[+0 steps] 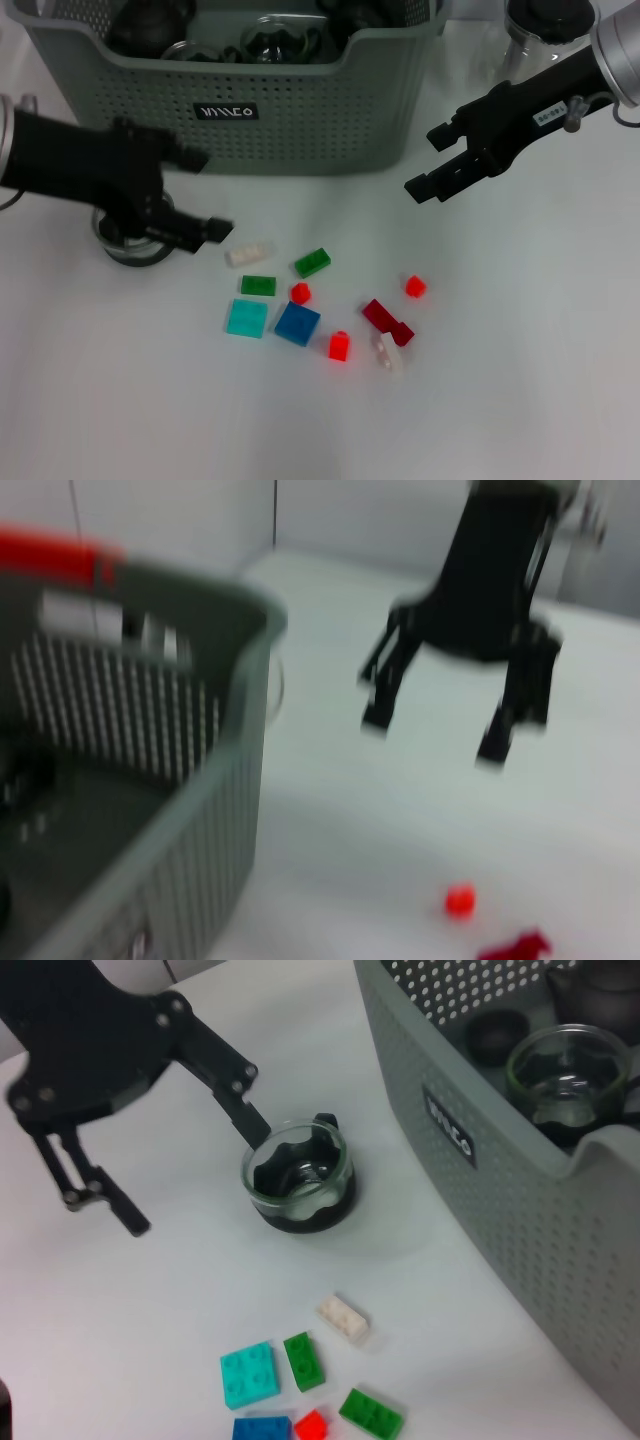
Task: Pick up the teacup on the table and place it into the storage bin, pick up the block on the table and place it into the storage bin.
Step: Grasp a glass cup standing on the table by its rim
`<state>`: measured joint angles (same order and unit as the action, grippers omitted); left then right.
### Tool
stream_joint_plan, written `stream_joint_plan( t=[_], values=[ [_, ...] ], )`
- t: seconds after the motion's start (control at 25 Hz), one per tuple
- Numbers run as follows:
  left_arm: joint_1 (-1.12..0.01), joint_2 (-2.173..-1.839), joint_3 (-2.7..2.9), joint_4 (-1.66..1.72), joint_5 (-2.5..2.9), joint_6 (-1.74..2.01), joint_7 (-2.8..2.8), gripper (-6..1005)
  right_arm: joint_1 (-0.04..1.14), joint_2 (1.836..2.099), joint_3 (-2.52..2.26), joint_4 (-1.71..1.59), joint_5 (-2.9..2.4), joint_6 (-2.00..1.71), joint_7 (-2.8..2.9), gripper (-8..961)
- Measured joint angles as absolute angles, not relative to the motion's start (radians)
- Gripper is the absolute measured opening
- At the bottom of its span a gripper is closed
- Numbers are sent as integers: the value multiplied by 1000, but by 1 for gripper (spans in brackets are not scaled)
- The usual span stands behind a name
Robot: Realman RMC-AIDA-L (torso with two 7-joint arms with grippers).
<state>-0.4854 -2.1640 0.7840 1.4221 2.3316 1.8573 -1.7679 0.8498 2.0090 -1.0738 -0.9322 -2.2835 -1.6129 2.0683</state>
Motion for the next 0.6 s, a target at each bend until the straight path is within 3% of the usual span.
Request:
stream_joint_plan(
  t=[0.6],
  values=[
    [-498, -2173, 948, 1376, 2661, 1709, -1779, 887, 853, 2030, -1075, -895, -2283, -1584, 2060, 919]
  ],
)
